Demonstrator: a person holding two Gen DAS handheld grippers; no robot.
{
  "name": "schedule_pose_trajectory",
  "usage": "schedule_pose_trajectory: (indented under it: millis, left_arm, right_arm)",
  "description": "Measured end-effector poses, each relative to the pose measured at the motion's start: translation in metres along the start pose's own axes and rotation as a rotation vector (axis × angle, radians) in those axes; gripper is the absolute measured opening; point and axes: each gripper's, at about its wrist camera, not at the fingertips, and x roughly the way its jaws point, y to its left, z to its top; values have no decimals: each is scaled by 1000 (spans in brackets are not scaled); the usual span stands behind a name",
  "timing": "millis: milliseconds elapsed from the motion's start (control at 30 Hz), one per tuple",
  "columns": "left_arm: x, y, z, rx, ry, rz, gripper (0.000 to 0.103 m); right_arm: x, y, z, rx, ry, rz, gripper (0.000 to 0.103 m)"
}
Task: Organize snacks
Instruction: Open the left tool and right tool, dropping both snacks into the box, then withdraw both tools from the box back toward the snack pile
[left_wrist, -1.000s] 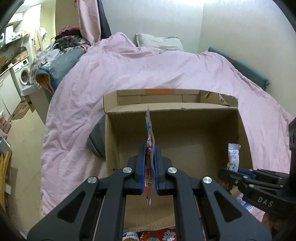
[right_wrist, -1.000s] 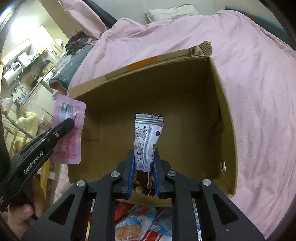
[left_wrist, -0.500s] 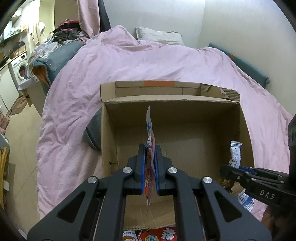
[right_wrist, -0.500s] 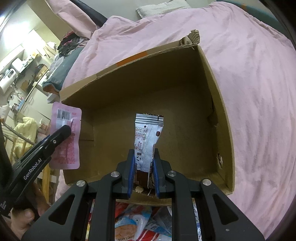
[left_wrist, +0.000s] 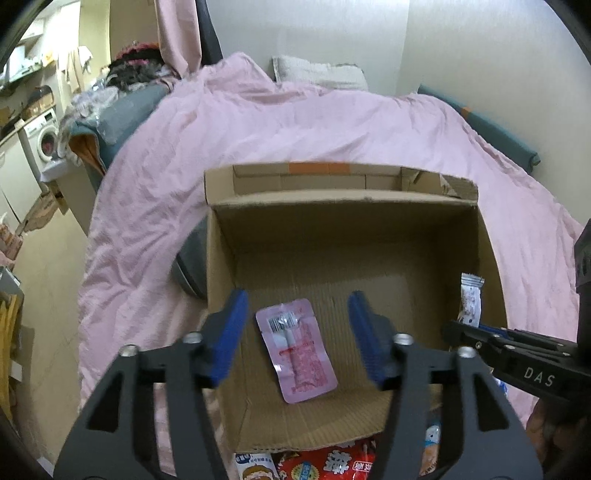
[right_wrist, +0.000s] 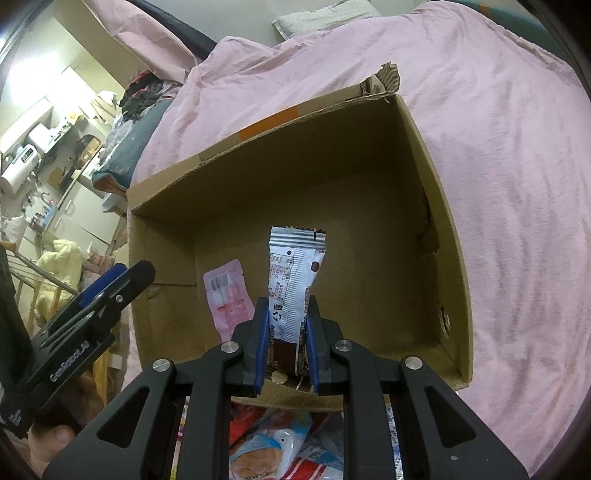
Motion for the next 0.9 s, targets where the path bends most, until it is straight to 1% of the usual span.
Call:
schedule_pose_trajectory:
  millis: [67,167,233,267,300,333,367,400,433,467,500,567,667,733,767,800,867,900]
  left_arm:
    - [-2,0,2,-3,-12,2,69]
    - [-6,2,3,-15,-26,1,71]
    - [-6,5,3,-28,-26,1,71]
    - [-7,6,3,-35,-28,-6,71]
    - [-8,8,3,-43,-30,-16,71]
    - [-8,10,3,-48,-33,-15,71]
    - [-10,11,3,-53,-41,-6,71]
    - [-11,12,2,-57,-47,1,72]
    - [-12,13,2,-62,-53,5,72]
    - [-12,14,3,-70,-55,13,79]
    - [-13,15,3,-79,-58,19,87]
    - [-14,19,2,-103,-69,23,92]
    - [-14,22,2,-113,-62,27,93]
    - [-14,23,1,-115,-61,21,93]
    - [-15,23,1,-115,-61,21,93]
    - [-16,24,1,-114,-63,22,93]
    - [-22,26,0,-114,-86,7,93]
    - [-30,28,0,-117,-118,8,93]
  right_arm:
    - [-3,-1,0,9,-8,18,22]
    - [-7,-1,2,14,-27,36,22]
    - [-10,-2,3,19,-39,36,26]
    - [-11,-2,4,24,-41,32,40]
    - [-12,-4,3,35,-44,31,65]
    - [-13,-6,3,45,-53,31,75]
    - [-17,-7,3,56,-73,34,82]
    - [-20,-7,3,57,-97,34,83]
    - [-22,-6,4,51,-103,33,83]
    - [-23,-5,5,42,-106,28,84]
    - [-24,-5,4,41,-108,26,84]
    - [-23,-5,5,44,-105,27,84]
    - [-22,-2,5,33,-102,17,84]
    - [-23,1,7,13,-119,-8,89]
    - [-24,3,7,1,-130,-12,94]
    - [-24,4,6,-5,-135,-12,96]
    - [-27,8,6,-24,-148,-26,97]
    - [-29,10,5,-36,-154,-36,97]
